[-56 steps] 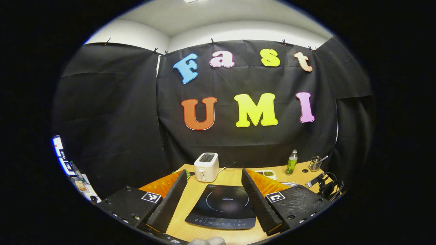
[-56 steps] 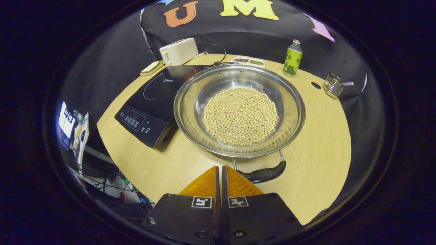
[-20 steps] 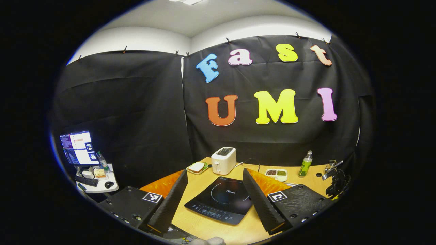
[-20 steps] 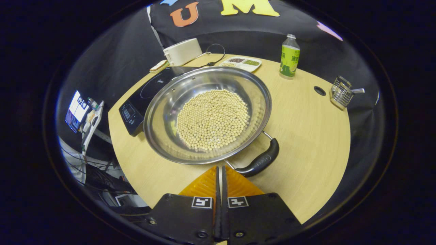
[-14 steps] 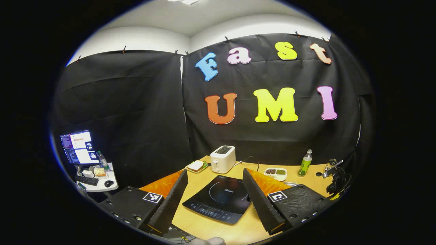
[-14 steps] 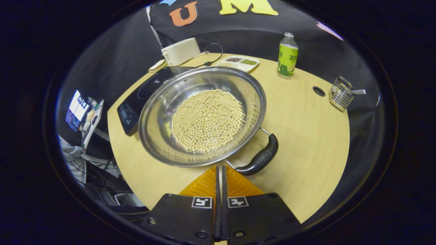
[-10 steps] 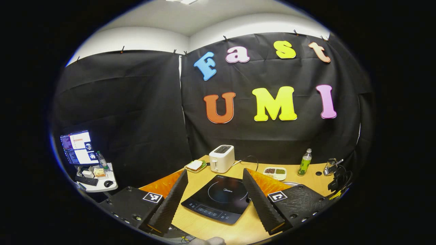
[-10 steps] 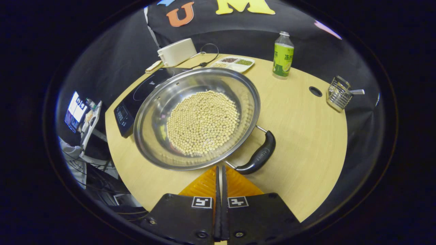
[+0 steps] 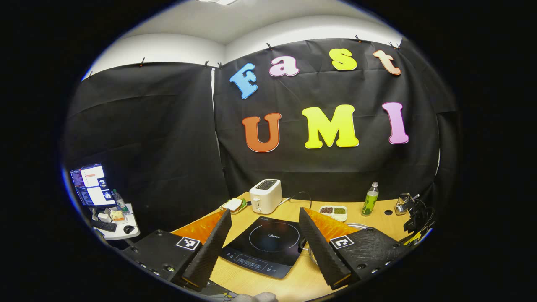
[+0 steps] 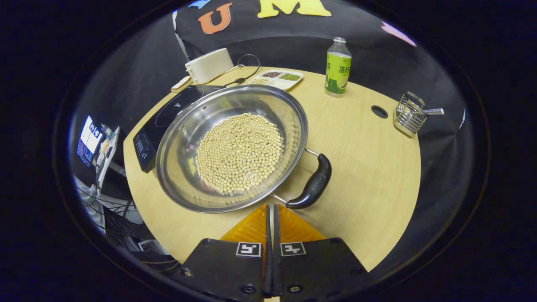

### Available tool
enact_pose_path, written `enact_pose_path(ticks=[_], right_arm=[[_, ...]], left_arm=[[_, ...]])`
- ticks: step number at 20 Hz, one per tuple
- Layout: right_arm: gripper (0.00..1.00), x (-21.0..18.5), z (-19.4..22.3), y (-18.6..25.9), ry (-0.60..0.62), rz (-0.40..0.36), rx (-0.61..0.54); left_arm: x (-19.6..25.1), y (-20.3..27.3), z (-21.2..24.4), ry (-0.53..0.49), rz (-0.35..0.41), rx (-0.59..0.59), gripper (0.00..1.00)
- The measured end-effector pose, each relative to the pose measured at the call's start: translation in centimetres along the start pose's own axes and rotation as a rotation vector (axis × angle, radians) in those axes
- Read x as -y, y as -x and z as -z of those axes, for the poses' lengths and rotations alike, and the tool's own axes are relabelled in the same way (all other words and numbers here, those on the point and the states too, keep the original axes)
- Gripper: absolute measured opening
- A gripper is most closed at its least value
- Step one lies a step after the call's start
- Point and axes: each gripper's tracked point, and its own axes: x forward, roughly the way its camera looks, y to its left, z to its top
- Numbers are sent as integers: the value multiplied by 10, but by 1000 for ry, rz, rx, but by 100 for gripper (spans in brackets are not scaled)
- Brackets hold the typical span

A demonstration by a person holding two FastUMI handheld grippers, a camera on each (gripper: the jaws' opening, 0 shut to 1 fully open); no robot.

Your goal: First push the handle of the pot to place it horizontally, then grasp the pot with both hands and set it on the induction cooktop.

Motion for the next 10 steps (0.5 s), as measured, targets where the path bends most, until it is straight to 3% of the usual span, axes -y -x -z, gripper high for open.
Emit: enact_pose_path(ticks=[5,10], right_arm=[[4,5,5,17,-42,62,42],[1,0,1,48,-99,161,122]], left_arm=[[9,-19,6,-16,79,-10,96],[20,-40,12,-26,215,-15,97]])
